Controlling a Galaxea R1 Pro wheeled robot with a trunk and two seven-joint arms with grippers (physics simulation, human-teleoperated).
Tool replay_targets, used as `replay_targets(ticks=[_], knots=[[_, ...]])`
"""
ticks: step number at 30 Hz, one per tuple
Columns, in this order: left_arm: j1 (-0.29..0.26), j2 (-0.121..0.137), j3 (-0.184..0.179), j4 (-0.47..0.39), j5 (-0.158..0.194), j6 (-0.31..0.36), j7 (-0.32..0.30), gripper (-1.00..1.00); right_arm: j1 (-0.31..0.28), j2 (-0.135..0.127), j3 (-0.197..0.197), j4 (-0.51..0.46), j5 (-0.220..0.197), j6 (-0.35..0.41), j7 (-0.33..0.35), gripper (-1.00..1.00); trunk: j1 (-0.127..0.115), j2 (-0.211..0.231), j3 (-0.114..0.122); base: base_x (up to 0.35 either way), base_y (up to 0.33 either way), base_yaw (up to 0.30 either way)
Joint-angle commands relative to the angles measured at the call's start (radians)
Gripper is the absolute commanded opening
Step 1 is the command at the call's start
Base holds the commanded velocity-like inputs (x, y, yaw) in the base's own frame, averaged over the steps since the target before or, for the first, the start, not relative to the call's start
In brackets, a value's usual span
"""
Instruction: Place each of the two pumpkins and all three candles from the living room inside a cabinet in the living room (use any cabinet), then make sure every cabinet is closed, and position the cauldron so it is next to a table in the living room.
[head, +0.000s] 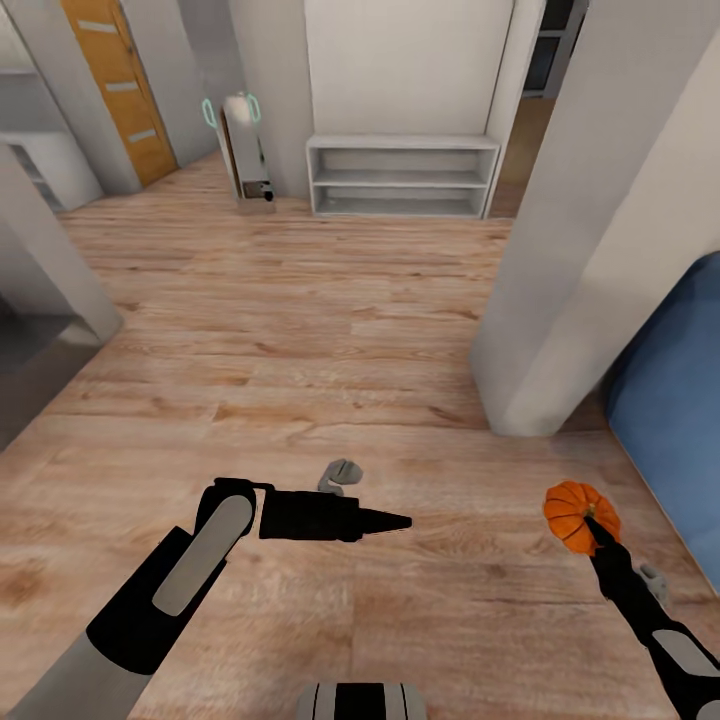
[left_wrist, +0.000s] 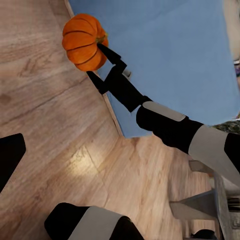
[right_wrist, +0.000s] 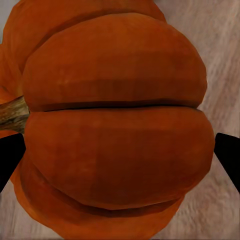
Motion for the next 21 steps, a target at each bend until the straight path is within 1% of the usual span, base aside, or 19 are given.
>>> replay_targets(ticks=[1,14,19,21], knots=[[-0.001,0.000,-0.001,0.001,-0.011,0.001,-0.010,1.00,0.000,0.000,-0.004,0.001,-0.009,0.010,0.002,-1.00,-0.001,0.000,0.005,0.000,0.000,0.186],[-0.001,0.000,-0.001,0.002,-0.014,0.001,-0.007,1.00,-0.001,0.002,0.001,0.001,-0.009,0.010,0.002,-1.00,-0.006,0.003,0.073,0.000,0.000,0.185],[-0.001,0.000,-0.001,0.001,-0.012,0.001,-0.007,1.00,-0.001,0.006,0.002,0.001,-0.009,0.010,0.003,-1.00,-0.009,0.004,0.099,0.000,0.000,0.185],[-0.001,0.000,-0.001,0.001,-0.011,0.001,-0.007,1.00,-0.001,0.007,0.002,0.001,-0.009,0.010,0.003,-1.00,-0.009,0.004,0.102,0.000,0.000,0.185]])
